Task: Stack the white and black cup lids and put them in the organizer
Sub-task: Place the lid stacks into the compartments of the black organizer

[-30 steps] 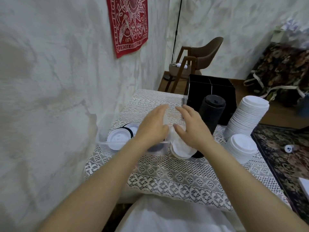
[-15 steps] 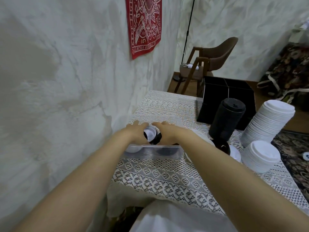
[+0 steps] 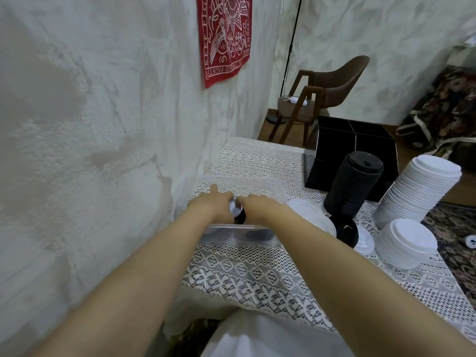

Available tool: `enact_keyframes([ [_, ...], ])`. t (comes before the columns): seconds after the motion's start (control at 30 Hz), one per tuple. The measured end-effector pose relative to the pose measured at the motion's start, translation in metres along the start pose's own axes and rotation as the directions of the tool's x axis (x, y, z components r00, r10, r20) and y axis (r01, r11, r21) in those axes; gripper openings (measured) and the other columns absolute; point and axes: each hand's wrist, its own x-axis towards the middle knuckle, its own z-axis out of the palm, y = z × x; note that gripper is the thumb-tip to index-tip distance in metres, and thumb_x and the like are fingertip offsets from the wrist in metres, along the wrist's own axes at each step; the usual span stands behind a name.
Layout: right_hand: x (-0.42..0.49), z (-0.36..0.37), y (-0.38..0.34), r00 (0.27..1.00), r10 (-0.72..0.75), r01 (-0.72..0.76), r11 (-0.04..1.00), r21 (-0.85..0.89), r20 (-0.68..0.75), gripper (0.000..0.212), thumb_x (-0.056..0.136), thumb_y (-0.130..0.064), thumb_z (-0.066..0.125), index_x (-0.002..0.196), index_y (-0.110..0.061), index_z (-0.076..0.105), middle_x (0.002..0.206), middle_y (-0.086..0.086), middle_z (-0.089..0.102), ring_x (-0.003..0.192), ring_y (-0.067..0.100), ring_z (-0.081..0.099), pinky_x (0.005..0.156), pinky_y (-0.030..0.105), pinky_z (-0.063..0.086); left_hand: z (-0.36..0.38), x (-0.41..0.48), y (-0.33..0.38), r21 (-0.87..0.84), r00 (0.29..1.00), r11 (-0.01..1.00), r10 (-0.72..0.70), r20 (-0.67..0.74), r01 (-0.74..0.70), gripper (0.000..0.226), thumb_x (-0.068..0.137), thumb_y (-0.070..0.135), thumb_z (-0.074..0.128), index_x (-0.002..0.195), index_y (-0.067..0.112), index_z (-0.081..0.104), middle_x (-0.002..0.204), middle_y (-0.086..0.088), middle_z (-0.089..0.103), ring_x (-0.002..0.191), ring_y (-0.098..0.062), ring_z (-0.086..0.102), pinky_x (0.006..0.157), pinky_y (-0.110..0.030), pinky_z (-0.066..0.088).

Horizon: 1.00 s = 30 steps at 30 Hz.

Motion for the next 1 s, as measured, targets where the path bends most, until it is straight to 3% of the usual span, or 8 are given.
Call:
enact_keyframes([
  [0.23,-0.011,-0.017,0.001,0.992,-0.040,0.033,0.998,-0.059,-0.121,0.064,0.081,-0.052,0.068,0.134,-0.025,0.044,0.125,0.006,0.052,0.115,0.031,0.052,0.091,0.043,0.048,-0.016,-0.012,0.001,-0.007,0.999,1.000,-0.005,-0.051,0.005,0.070,0.075,0.056,0.066,0.137,0.036,0.041,0.138,-0.009,0.028,0.119,-0.035,0.047,0.094,-0.046,0.046],
  [0.4,-0.032,-0.041,0.005,0.980,-0.046,0.030,0.996,-0.081,-0.193,0.068,0.075,-0.047,0.074,0.134,-0.027,0.045,0.113,0.003,0.050,0.109,0.028,0.051,0.085,0.042,0.047,-0.039,-0.023,0.014,-0.002,0.989,1.000,0.024,-0.144,-0.025,0.063,0.077,0.050,0.064,0.134,0.035,0.043,0.144,-0.011,0.025,0.124,-0.036,0.042,0.093,-0.044,0.045],
  [0.5,-0.048,-0.052,0.009,0.972,-0.050,0.038,0.998,-0.058,-0.232,0.064,0.076,-0.042,0.074,0.131,-0.027,0.046,0.102,-0.001,0.043,0.099,0.026,0.050,0.079,0.039,0.047,-0.048,-0.032,0.026,-0.016,0.982,0.999,0.041,-0.183,-0.045,0.064,0.076,0.050,0.066,0.135,0.037,0.042,0.136,-0.011,0.029,0.121,-0.035,0.042,0.090,-0.042,0.045],
  [0.63,-0.069,-0.061,0.016,0.964,-0.053,0.046,0.998,-0.034,-0.262,0.065,0.076,-0.040,0.075,0.132,-0.025,0.046,0.107,0.002,0.048,0.103,0.029,0.053,0.082,0.040,0.049,-0.057,-0.045,0.044,-0.043,0.972,0.997,0.057,-0.229,-0.069,0.060,0.080,0.052,0.062,0.135,0.039,0.042,0.127,-0.010,0.032,0.115,-0.035,0.045,0.086,-0.041,0.045],
  [0.87,-0.096,-0.069,0.022,0.931,-0.076,0.078,0.997,-0.008,-0.358,0.064,0.075,-0.035,0.076,0.132,-0.022,0.048,0.104,0.004,0.050,0.098,0.028,0.052,0.077,0.035,0.044,-0.067,-0.066,0.066,-0.088,0.955,0.993,0.044,-0.293,-0.073,0.056,0.082,0.053,0.060,0.133,0.038,0.043,0.132,-0.010,0.029,0.119,-0.034,0.043,0.082,-0.039,0.041],
  [1.0,-0.109,-0.075,0.024,0.919,-0.076,0.067,0.997,-0.038,-0.387,0.066,0.074,-0.034,0.076,0.133,-0.023,0.047,0.108,0.005,0.053,0.099,0.029,0.054,0.079,0.038,0.047,-0.072,-0.075,0.074,-0.105,0.945,0.991,0.047,-0.324,-0.086,0.055,0.081,0.054,0.059,0.131,0.038,0.045,0.133,-0.010,0.029,0.119,-0.035,0.042,0.092,-0.047,0.044],
])
